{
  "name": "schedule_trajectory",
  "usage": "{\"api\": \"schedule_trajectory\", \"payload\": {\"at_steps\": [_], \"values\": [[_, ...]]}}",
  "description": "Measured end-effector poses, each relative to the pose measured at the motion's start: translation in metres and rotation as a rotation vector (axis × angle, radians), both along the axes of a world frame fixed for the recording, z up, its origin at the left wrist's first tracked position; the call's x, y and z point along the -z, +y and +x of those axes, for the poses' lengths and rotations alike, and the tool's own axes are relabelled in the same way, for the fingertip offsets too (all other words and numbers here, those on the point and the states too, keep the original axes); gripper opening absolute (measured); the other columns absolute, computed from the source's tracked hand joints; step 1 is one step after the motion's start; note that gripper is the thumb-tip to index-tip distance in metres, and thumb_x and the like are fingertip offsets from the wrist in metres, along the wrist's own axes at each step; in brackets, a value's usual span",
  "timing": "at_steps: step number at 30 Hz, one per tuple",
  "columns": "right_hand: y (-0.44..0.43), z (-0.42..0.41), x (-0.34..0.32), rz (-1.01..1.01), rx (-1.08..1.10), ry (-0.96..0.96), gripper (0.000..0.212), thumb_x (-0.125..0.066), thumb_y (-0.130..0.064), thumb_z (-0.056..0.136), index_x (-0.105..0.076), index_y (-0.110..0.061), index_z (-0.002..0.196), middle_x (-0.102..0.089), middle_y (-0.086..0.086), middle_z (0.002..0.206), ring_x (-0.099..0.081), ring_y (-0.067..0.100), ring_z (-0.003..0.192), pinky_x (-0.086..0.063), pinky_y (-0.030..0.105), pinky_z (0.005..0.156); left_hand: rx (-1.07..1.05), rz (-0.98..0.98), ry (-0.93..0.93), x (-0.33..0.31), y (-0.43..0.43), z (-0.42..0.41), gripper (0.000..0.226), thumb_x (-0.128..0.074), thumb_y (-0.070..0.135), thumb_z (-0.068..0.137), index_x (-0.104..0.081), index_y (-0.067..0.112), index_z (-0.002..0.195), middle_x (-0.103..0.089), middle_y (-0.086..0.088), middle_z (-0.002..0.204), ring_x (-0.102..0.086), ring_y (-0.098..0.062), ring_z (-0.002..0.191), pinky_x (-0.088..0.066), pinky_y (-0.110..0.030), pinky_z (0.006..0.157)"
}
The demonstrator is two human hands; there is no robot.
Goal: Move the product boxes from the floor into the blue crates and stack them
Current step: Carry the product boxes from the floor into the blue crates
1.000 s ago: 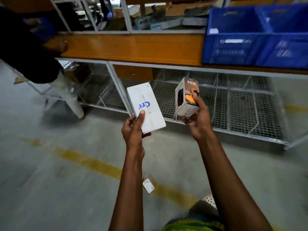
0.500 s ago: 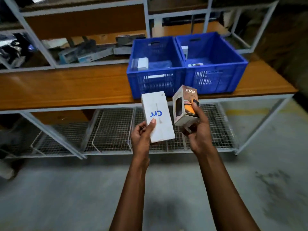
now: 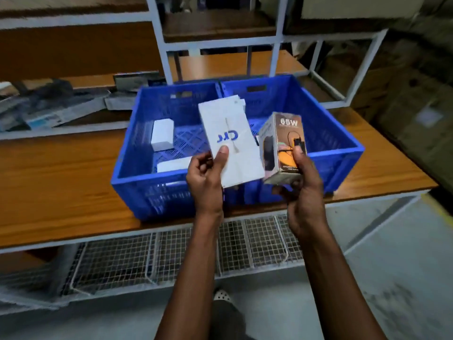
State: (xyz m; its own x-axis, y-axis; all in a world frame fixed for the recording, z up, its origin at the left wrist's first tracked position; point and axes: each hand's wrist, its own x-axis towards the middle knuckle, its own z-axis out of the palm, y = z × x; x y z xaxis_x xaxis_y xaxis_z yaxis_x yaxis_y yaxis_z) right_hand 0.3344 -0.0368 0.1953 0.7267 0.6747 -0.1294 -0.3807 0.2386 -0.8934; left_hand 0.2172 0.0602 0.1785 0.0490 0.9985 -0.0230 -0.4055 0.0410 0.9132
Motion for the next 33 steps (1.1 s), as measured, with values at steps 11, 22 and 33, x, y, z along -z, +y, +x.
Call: {"api": "schedule_trajectory", "payload": {"at_steps": [11,22,33], "values": [[0.15,0.071,-0.035,-0.016,-0.067,-0.006,0.028,-0.063,-0.041,0.096,-0.064,-0.018,0.112,-0.072,0.004,0.084,-0.068,0.019,0.068,-0.051,0.027,0.054,0.035,-0.361,0.21,-0.029,0.195,0.022,0.028,-0.08,0.027,0.085,-0.07,0.005,0.1,-0.072,-0.011,0.082,-0.064,-0.015,0.049,-0.043,-0.021,0.035],[0.265,0.097,-0.058,-0.137,-0.576,-0.083,0.038,-0.061,-0.041,0.097,-0.067,-0.015,0.125,-0.076,0.001,0.095,-0.071,0.012,0.075,-0.061,0.03,0.063,-0.123,-0.517,0.142,0.0,0.282,-0.024,0.022,-0.073,0.01,0.085,-0.068,0.004,0.105,-0.072,-0.014,0.101,-0.072,-0.021,0.067,-0.055,-0.024,0.046],[0.281,0.123,-0.055,-0.138,-0.678,-0.161,0.037,-0.067,-0.045,0.087,-0.068,-0.02,0.114,-0.076,0.004,0.101,-0.071,0.018,0.088,-0.06,0.035,0.069,-0.381,-0.569,-0.172,0.029,0.306,0.009,0.02,-0.05,0.02,0.105,-0.046,0.02,0.125,-0.051,-0.003,0.134,-0.052,-0.016,0.124,-0.044,-0.028,0.1]]}}
